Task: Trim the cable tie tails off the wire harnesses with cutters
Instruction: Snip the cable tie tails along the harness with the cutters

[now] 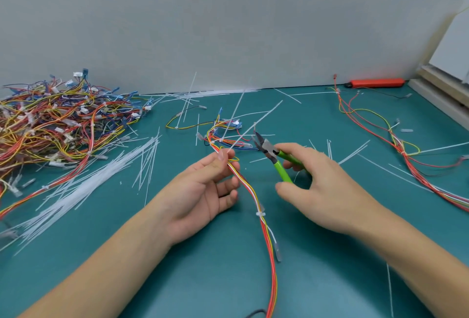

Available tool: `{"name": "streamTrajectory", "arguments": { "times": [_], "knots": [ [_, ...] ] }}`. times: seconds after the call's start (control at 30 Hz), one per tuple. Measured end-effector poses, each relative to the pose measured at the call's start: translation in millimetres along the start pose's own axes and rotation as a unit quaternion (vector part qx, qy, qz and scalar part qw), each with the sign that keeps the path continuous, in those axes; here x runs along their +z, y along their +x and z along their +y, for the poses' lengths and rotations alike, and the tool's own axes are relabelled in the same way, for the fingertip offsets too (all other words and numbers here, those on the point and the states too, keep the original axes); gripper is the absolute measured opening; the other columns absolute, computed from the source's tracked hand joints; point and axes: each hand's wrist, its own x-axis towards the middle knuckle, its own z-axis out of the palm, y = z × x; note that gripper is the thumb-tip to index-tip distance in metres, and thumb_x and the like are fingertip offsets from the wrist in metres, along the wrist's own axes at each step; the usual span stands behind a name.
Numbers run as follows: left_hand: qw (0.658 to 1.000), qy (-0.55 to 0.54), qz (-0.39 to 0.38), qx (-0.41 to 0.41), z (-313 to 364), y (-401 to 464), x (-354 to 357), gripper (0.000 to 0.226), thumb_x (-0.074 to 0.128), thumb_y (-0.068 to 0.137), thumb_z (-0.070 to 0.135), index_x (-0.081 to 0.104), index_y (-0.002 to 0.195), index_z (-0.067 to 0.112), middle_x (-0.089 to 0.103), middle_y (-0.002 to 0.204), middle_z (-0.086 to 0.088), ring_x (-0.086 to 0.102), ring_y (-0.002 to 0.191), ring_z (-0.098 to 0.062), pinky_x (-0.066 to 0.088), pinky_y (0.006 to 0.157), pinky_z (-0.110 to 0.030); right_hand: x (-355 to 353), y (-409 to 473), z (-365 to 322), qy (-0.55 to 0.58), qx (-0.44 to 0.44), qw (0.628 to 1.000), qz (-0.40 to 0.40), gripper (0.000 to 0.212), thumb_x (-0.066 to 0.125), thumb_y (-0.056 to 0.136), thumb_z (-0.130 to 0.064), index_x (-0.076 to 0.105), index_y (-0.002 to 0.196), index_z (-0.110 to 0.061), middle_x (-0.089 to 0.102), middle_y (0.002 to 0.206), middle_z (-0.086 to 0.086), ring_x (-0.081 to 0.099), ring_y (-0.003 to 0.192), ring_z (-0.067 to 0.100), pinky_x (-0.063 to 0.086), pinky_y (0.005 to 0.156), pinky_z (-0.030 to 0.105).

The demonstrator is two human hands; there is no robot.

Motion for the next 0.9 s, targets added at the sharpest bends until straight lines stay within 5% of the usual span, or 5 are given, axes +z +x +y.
{"name": "streamTrajectory", "arguments": {
  "times": [0.23,0.53,0.9],
  "knots": [
    [1.0,0.014,-0.009,0.004,-1.2,0.5,0.7,0.013,0.07,0.087,0.029,0.079,0.095,0.022,0.069,0.093,-0.002,0.067,0.071,-0.014,0.056,0.062,-0.027,2.0,3.6,2.1,-0.066,-0.022,0.997,-0.022,0.056,0.041,0.092,-0.057,0.039,0.148,-0.055,0.049,0.106,-0.021,0.043,0.107,0.002,0.037,0.109,0.042],
    [0.999,0.043,-0.025,-0.006,-0.7,-0.5,2.3,0.014,0.066,0.09,0.027,0.078,0.094,0.02,0.068,0.091,-0.001,0.065,0.07,-0.013,0.056,0.063,-0.026,8.6,2.6,6.3,-0.044,-0.066,0.997,0.011,0.036,0.059,0.094,-0.046,0.057,0.13,-0.043,0.06,0.109,-0.021,0.052,0.11,0.006,0.044,0.101,0.038],
    [0.998,0.05,-0.025,-0.011,-1.2,-0.7,0.4,0.015,0.067,0.092,0.027,0.073,0.098,0.015,0.066,0.086,-0.001,0.059,0.064,-0.011,0.055,0.062,-0.025,4.3,4.9,13.0,-0.048,-0.08,0.996,-0.004,0.038,0.065,0.089,-0.037,0.061,0.126,-0.045,0.062,0.108,-0.02,0.051,0.11,0.004,0.039,0.091,0.021]
  ]
}}
